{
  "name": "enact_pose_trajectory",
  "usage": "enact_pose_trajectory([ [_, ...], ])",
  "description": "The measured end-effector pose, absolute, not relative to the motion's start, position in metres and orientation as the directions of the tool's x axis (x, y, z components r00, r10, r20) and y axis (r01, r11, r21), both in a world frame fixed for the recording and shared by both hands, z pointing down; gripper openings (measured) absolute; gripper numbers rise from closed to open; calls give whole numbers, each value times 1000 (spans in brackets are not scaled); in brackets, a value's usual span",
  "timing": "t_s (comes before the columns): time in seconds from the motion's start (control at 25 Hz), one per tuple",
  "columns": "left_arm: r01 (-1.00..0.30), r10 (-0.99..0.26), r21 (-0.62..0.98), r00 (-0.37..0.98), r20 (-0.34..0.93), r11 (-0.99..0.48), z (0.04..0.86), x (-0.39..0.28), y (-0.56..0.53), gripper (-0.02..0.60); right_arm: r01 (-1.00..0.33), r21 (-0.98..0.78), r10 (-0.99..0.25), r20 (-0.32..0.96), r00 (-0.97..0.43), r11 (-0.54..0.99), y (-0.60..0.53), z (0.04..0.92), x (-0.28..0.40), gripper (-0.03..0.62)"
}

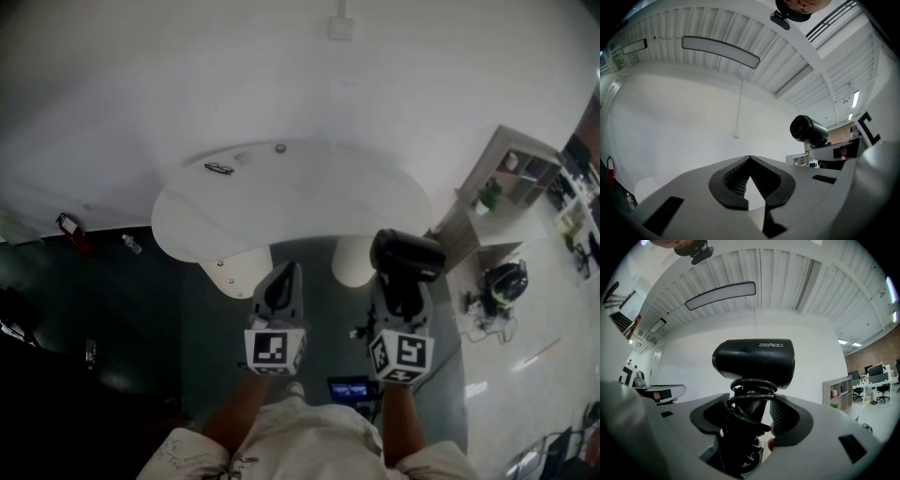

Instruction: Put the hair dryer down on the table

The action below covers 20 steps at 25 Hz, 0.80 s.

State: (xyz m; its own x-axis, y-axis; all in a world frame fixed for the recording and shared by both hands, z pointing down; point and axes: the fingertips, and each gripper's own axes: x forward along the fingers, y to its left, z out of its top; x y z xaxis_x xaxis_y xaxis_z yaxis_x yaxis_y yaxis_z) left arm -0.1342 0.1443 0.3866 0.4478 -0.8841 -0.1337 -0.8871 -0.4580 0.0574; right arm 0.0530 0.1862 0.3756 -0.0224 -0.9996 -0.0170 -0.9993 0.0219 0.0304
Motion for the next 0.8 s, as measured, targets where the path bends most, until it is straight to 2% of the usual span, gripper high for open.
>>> enact_pose_trajectory([
  [0.36, -888, -885, 46, 450, -117, -458, 396, -122, 94, -5, -999, 28, -999, 5, -41, 41, 133, 390, 58, 278],
  [0.8, -908, -902, 53, 402, -157, -415, 385, -73, 4, -5, -997, 17, -997, 6, -81, 81, 36, 390, 103, 278],
])
